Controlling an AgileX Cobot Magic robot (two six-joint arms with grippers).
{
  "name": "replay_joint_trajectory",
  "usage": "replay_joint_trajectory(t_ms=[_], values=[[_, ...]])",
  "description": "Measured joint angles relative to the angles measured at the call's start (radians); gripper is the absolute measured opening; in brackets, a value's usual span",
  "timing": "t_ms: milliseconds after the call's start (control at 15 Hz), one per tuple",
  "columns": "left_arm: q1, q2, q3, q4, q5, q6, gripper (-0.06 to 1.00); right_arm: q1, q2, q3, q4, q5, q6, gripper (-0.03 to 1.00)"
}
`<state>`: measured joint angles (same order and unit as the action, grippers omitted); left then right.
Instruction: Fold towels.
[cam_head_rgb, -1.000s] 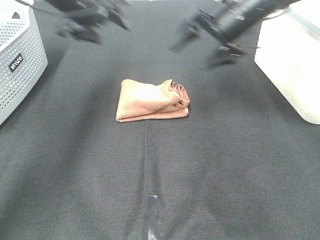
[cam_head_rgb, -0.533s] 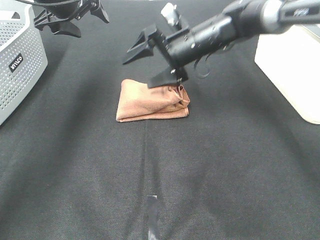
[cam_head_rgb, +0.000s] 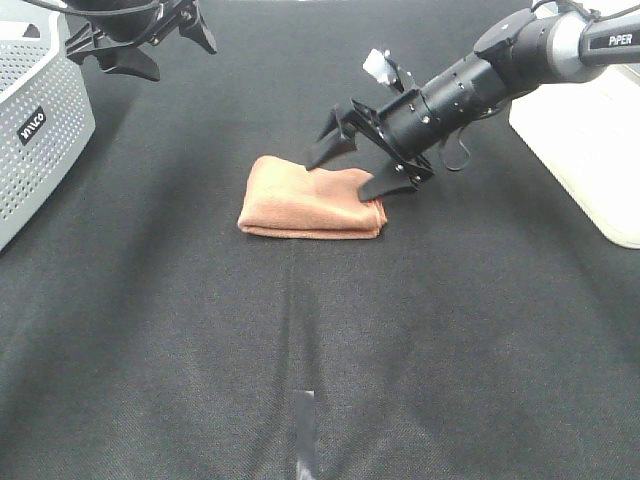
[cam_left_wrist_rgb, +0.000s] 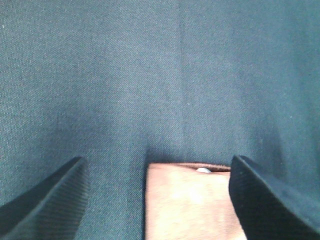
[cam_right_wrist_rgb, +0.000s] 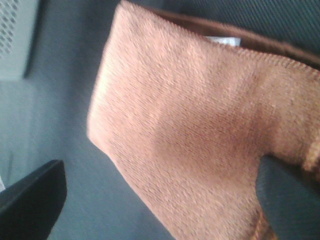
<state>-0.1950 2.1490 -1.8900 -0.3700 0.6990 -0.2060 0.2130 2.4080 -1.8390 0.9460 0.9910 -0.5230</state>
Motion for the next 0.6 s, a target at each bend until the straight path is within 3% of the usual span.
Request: replay_joint_trajectory(t_ms=[333, 600], values=[[0.0, -0.08, 0.0, 0.045, 0.074, 0.003, 0.74, -0.048, -0.034, -0.001, -0.074, 0.121, 0.037, 0.97], [0.0, -0.186, 0.0, 0.139, 0.271, 0.02, 0.74, -0.048, -0.166, -0.001, -0.146, 0.213, 0.081, 0.97]])
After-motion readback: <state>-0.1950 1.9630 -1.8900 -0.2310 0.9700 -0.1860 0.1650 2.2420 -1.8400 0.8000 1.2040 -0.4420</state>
